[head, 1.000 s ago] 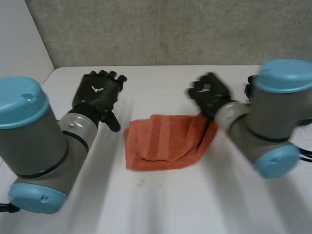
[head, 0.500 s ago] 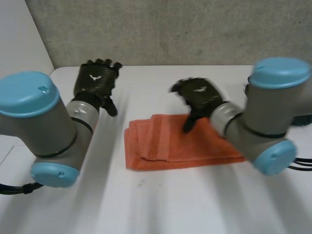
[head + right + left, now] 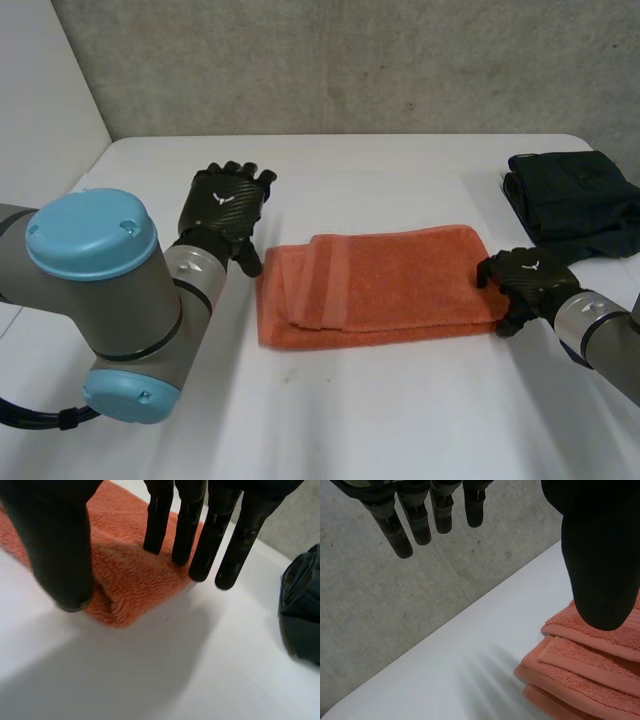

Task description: Fold the laundry.

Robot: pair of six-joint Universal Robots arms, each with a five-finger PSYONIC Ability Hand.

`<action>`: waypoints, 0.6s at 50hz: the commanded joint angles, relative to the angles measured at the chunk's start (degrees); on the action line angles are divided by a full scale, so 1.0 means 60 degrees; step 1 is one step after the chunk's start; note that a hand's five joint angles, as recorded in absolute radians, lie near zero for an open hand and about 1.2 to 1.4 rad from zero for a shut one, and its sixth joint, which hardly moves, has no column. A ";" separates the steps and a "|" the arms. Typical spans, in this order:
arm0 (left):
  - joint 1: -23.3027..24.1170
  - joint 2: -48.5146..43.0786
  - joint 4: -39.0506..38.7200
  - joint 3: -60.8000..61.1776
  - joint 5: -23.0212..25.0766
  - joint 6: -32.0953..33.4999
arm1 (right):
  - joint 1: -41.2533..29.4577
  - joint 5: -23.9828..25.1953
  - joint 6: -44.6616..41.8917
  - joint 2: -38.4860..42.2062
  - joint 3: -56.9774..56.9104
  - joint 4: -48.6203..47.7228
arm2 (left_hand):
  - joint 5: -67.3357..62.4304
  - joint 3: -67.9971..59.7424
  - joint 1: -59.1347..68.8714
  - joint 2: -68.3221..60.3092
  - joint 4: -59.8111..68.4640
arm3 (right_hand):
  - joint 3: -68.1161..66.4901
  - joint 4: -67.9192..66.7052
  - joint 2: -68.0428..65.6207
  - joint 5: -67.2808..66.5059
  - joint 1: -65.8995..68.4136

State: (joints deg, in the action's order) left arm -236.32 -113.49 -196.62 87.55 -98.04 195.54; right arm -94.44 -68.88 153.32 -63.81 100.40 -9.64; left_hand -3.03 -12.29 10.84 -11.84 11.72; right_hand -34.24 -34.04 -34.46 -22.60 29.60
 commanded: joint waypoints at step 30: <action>-0.0515 0.0472 -0.0073 0.0130 -0.0080 -0.0788 | -0.5937 0.0536 -0.1354 0.1594 -0.3592 0.0038 | 0.0301 0.0178 0.0065 0.0103 -0.0083 | -0.7627 -0.7659 -0.7590 -0.7900 0.8400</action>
State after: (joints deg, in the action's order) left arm -238.00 -111.67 -197.03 88.03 -98.57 193.38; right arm -122.20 -69.61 145.47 -61.07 81.06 -9.81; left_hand -3.03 -12.29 10.84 -11.84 11.72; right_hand -67.67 -68.13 -66.84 -55.41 54.64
